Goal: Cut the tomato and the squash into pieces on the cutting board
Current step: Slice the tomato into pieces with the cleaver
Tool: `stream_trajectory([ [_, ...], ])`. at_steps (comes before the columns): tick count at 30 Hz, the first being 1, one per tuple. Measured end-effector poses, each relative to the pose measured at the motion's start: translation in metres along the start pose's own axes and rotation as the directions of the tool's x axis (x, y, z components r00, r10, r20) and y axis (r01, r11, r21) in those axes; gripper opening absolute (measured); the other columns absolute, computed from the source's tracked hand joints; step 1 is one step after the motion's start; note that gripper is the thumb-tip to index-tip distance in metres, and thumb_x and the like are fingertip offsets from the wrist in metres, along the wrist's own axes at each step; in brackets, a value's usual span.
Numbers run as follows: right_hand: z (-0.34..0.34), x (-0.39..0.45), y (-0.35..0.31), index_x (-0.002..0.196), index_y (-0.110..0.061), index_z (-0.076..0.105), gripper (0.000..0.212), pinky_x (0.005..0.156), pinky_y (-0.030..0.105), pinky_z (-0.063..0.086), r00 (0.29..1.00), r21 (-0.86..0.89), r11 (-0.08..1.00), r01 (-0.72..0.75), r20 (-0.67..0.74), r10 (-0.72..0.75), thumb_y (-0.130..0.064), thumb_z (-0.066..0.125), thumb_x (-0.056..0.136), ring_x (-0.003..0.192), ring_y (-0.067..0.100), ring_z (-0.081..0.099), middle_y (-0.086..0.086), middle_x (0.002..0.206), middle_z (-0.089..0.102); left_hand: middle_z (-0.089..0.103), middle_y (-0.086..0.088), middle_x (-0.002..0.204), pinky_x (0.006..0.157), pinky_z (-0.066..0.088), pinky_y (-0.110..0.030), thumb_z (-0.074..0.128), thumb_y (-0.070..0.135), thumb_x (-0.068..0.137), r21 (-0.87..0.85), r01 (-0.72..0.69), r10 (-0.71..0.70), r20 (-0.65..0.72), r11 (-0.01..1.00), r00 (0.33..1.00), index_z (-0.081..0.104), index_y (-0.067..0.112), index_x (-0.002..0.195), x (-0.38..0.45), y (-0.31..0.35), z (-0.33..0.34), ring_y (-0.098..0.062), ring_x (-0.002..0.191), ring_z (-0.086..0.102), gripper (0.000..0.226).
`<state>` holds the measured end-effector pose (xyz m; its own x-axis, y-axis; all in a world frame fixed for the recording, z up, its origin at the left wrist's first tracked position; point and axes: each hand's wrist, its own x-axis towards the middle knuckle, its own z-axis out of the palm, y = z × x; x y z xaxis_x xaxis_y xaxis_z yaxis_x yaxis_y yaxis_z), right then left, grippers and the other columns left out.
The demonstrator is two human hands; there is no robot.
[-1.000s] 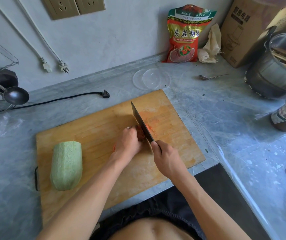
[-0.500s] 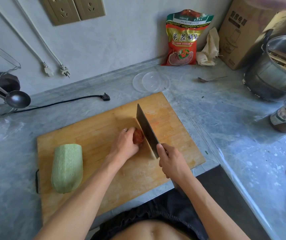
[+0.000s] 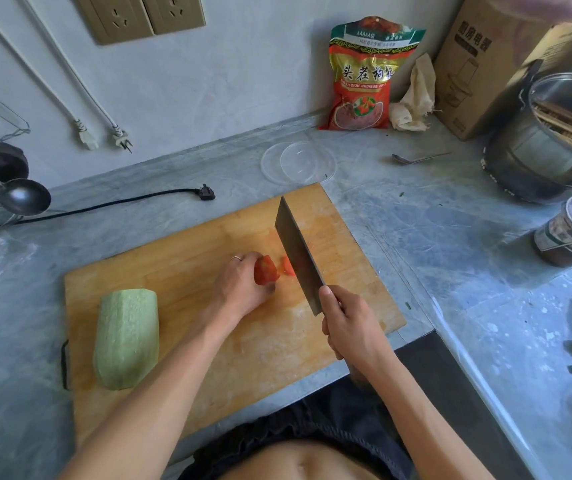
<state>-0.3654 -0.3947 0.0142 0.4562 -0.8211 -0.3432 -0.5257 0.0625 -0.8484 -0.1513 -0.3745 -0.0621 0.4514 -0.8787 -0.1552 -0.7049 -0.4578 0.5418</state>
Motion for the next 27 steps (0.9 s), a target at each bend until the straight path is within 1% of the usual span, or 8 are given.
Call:
stream_trajectory([
  [4, 0.005, -0.005, -0.002, 0.087, -0.005, 0.057, 0.044, 0.045, 0.039, 0.041, 0.999, -0.081, 0.996, 0.042, 0.017, -0.041, -0.040, 0.036, 0.104, 0.049, 0.014, 0.040, 0.008, 0.062, 0.050, 0.065, -0.007, 0.102, 0.067, 0.044, -0.027, 0.080, 0.039, 0.073, 0.024, -0.039, 0.041, -0.053, 0.999, 0.998, 0.067, 0.019, 0.113, -0.001, 0.000, 0.004, -0.028, 0.095, 0.064, 0.046],
  [7, 0.008, -0.009, -0.004, 0.080, -0.010, 0.053, 0.042, 0.046, 0.034, 0.035, 0.995, -0.117, 0.989, 0.094, 0.047, -0.089, -0.039, 0.036, 0.105, 0.050, 0.014, 0.036, 0.006, 0.059, 0.046, 0.061, -0.005, 0.090, 0.060, 0.043, -0.026, 0.079, 0.040, 0.074, 0.035, -0.039, 0.041, -0.074, 0.999, 0.996, 0.068, 0.020, 0.103, -0.003, -0.001, 0.006, -0.028, 0.083, 0.065, 0.036],
  [10, 0.010, -0.011, -0.008, 0.068, -0.024, 0.043, 0.039, 0.048, 0.030, 0.028, 0.987, -0.157, 0.976, 0.152, 0.075, -0.141, -0.035, 0.037, 0.105, 0.047, 0.011, 0.030, -0.006, 0.052, 0.036, 0.053, 0.002, 0.083, 0.058, 0.040, -0.025, 0.077, 0.040, 0.075, 0.057, -0.045, 0.049, -0.073, 0.997, 0.996, 0.067, 0.021, 0.095, -0.003, -0.001, 0.007, -0.027, 0.079, 0.065, 0.029],
  [13, 0.012, -0.011, -0.008, 0.067, -0.024, 0.039, 0.040, 0.047, 0.027, 0.025, 0.983, -0.207, 0.963, 0.174, 0.089, -0.159, -0.033, 0.038, 0.105, 0.046, 0.011, 0.028, -0.005, 0.051, 0.034, 0.057, -0.001, 0.090, 0.057, 0.039, -0.025, 0.077, 0.038, 0.076, 0.078, -0.046, 0.051, -0.063, 0.996, 0.997, 0.068, 0.021, 0.100, -0.003, -0.001, 0.008, -0.027, 0.080, 0.065, 0.031],
  [16, 0.014, -0.011, -0.006, 0.068, -0.022, 0.040, 0.039, 0.047, 0.028, 0.024, 0.982, -0.231, 0.956, 0.181, 0.096, -0.162, -0.033, 0.038, 0.105, 0.046, 0.013, 0.028, -0.004, 0.052, 0.034, 0.062, -0.005, 0.096, 0.059, 0.042, -0.025, 0.078, 0.036, 0.077, 0.040, -0.048, 0.051, -0.066, 0.998, 0.997, 0.070, 0.021, 0.103, -0.005, 0.000, 0.007, -0.026, 0.079, 0.066, 0.031],
  [21, 0.016, -0.013, -0.008, 0.066, -0.026, 0.038, 0.040, 0.047, 0.026, 0.024, 0.982, -0.241, 0.953, 0.186, 0.085, -0.170, -0.033, 0.038, 0.105, 0.045, 0.013, 0.029, -0.005, 0.050, 0.034, 0.053, 0.004, 0.087, 0.050, 0.029, -0.013, 0.076, 0.033, 0.079, 0.018, -0.052, 0.053, -0.060, 0.999, 0.997, 0.070, 0.024, 0.100, -0.006, 0.001, 0.005, -0.019, 0.075, 0.062, 0.024],
  [25, 0.018, -0.013, -0.009, 0.065, -0.028, 0.037, 0.040, 0.047, 0.025, 0.024, 0.984, -0.257, 0.951, 0.172, 0.085, -0.155, -0.035, 0.037, 0.105, 0.044, 0.013, 0.030, -0.006, 0.050, 0.034, 0.055, 0.002, 0.088, 0.057, 0.038, -0.023, 0.075, 0.034, 0.079, 0.035, -0.064, 0.066, -0.046, 0.997, 0.997, 0.069, 0.025, 0.097, -0.004, 0.000, 0.006, -0.021, 0.077, 0.063, 0.021],
  [27, 0.019, -0.013, -0.010, 0.066, -0.027, 0.038, 0.040, 0.046, 0.024, 0.024, 0.985, -0.261, 0.951, 0.167, 0.083, -0.150, -0.035, 0.037, 0.105, 0.044, 0.013, 0.030, -0.006, 0.050, 0.034, 0.057, 0.001, 0.089, 0.059, 0.041, -0.024, 0.075, 0.034, 0.078, 0.037, -0.061, 0.062, -0.042, 0.997, 0.997, 0.069, 0.025, 0.097, -0.003, -0.002, 0.006, -0.021, 0.077, 0.063, 0.022],
])
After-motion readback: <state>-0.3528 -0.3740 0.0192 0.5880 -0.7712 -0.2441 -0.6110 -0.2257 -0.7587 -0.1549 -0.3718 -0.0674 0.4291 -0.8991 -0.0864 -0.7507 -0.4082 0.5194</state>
